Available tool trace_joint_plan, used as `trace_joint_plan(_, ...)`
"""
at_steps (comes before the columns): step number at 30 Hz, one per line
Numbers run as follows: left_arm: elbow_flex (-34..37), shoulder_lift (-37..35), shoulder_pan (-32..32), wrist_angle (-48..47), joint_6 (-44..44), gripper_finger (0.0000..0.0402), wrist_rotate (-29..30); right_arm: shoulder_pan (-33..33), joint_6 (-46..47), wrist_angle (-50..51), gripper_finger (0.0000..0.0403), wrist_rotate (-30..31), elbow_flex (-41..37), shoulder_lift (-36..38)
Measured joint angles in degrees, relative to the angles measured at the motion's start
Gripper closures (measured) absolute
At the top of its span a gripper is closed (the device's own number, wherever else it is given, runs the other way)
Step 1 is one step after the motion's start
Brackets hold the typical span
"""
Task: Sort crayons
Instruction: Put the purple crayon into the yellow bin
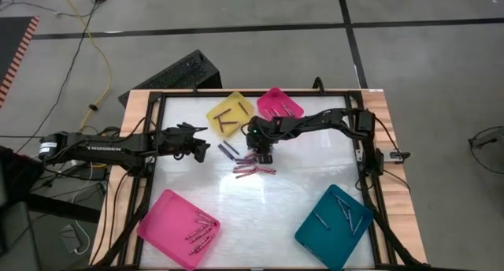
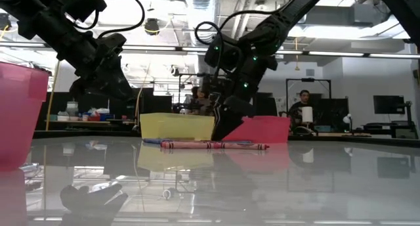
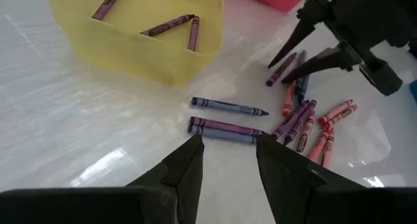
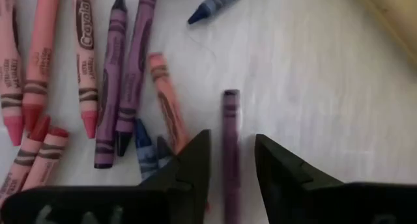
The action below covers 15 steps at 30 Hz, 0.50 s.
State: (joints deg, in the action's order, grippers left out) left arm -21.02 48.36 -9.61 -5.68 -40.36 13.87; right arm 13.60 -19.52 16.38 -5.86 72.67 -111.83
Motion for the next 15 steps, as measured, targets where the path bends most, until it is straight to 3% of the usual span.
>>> trace_joint_plan(8, 0.0, 0.0, 0.0, -0.01, 0.0, 0.0269, 0.07, -0.03, 3.36, -0.07, 0.0279, 3.15, -1.08, 0.08)
trace_joint_plan(15, 0.0, 0.0, -0.02, -0.01, -0.01, 0.0269, 0.06, -0.04, 6.42, 0.1, 0.0315, 5.59, -1.1, 0.08)
